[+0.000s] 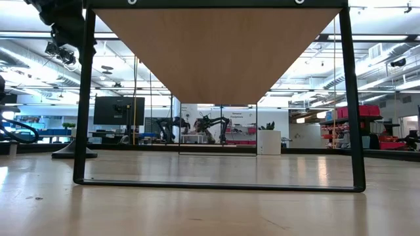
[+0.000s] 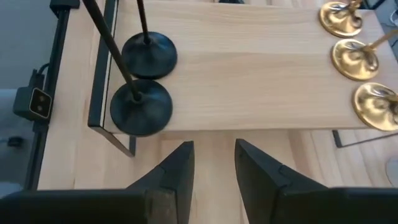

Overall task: Pick & Place candle stick holders
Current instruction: Put the black candle holder aligned with the black candle holder on the shelf

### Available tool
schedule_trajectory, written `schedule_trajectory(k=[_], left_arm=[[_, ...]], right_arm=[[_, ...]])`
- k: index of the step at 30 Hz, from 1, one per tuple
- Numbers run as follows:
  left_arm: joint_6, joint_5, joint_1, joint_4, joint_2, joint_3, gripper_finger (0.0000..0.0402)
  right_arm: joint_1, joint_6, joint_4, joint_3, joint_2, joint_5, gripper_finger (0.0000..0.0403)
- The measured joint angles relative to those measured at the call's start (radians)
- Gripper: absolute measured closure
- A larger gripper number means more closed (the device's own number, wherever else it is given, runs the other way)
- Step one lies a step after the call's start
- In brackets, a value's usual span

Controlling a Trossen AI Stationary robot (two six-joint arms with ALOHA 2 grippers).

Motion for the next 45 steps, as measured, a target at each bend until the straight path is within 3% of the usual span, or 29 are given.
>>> schedule_trajectory(k=[6,19,45], left_arm=[[0.024,-0.019,-0.028,0.002,0.000,0.000,0.0241],[0.028,0.067,-0.101,-0.024,0.000,0.000,0.0241],[0.050,0.009,-0.111,-0.060,0.000,0.000,0.0241]], right_arm=[[0.025,0.032,-0.016,0.000,-0.019,0.037,0.0289],[0.050,0.064,-0.022,0.000,-0.019,0.069,0.0289],[0.049,0.077,-0.020,0.000,-0.019,0.104,0.0289]])
